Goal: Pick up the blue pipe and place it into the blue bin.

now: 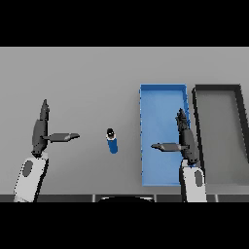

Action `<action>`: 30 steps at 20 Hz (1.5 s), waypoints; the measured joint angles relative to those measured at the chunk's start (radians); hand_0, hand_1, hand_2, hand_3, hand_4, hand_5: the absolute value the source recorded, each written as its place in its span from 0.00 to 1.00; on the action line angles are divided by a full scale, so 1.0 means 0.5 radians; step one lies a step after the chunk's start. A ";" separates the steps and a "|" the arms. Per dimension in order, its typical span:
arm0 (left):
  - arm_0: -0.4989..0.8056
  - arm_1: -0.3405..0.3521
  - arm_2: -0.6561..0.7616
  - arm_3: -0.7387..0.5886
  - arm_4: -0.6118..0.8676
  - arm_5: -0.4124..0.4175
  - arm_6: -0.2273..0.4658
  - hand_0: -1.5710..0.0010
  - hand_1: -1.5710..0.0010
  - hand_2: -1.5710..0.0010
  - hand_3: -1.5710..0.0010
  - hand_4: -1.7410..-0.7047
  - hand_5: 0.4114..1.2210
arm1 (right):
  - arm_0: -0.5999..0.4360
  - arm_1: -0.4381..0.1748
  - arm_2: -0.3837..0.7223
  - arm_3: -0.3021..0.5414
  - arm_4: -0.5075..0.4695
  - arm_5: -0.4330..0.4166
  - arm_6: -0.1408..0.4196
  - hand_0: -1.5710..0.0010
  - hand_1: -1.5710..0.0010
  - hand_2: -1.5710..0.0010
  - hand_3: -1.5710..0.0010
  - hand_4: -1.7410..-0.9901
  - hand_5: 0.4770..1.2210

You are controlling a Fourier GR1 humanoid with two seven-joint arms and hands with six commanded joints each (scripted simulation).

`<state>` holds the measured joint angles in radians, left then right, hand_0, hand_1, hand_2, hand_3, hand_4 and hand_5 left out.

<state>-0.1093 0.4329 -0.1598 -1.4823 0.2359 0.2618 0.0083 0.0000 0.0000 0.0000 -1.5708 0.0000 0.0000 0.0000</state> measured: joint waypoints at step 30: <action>0.095 0.125 -0.690 -0.234 -0.221 -0.894 -0.074 1.00 1.00 1.00 1.00 0.57 0.05 | 0.142 -0.319 0.128 -0.189 0.300 0.113 -0.214 1.00 1.00 1.00 1.00 0.70 0.20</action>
<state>-0.0618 0.4953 -0.5047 -1.5991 0.1256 -0.1854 -0.0286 0.0711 -0.1597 0.0641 -1.6653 0.1498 0.0565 -0.1070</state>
